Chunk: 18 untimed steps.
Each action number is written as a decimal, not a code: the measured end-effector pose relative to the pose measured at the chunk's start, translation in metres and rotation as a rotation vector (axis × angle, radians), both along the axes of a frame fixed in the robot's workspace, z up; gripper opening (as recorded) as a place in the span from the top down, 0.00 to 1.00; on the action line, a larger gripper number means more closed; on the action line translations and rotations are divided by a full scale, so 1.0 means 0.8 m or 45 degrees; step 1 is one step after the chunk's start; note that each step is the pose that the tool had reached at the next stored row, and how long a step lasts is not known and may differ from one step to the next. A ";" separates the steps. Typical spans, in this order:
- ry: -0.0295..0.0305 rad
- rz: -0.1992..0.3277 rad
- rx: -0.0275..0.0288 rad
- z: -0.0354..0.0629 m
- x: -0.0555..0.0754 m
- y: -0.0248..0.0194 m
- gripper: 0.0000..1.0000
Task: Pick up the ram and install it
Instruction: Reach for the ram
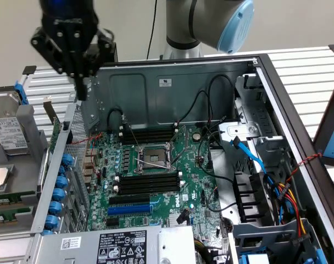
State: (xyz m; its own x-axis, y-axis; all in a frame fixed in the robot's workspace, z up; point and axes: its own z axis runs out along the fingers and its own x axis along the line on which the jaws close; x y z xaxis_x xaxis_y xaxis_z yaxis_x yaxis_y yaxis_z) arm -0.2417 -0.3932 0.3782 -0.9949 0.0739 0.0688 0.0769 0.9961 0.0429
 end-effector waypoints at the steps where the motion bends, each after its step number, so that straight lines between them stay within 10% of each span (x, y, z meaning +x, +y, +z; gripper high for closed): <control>1: 0.0006 0.000 0.0000 0.000 -0.006 0.0000 0.89; 18: -0.0006 0.000 0.0015 0.000 -0.102 0.0000 0.89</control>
State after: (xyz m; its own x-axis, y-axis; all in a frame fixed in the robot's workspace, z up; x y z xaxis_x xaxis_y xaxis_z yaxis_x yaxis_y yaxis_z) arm -0.3236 -0.3932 0.3780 -0.9949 0.0738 0.0685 0.0770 0.9961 0.0441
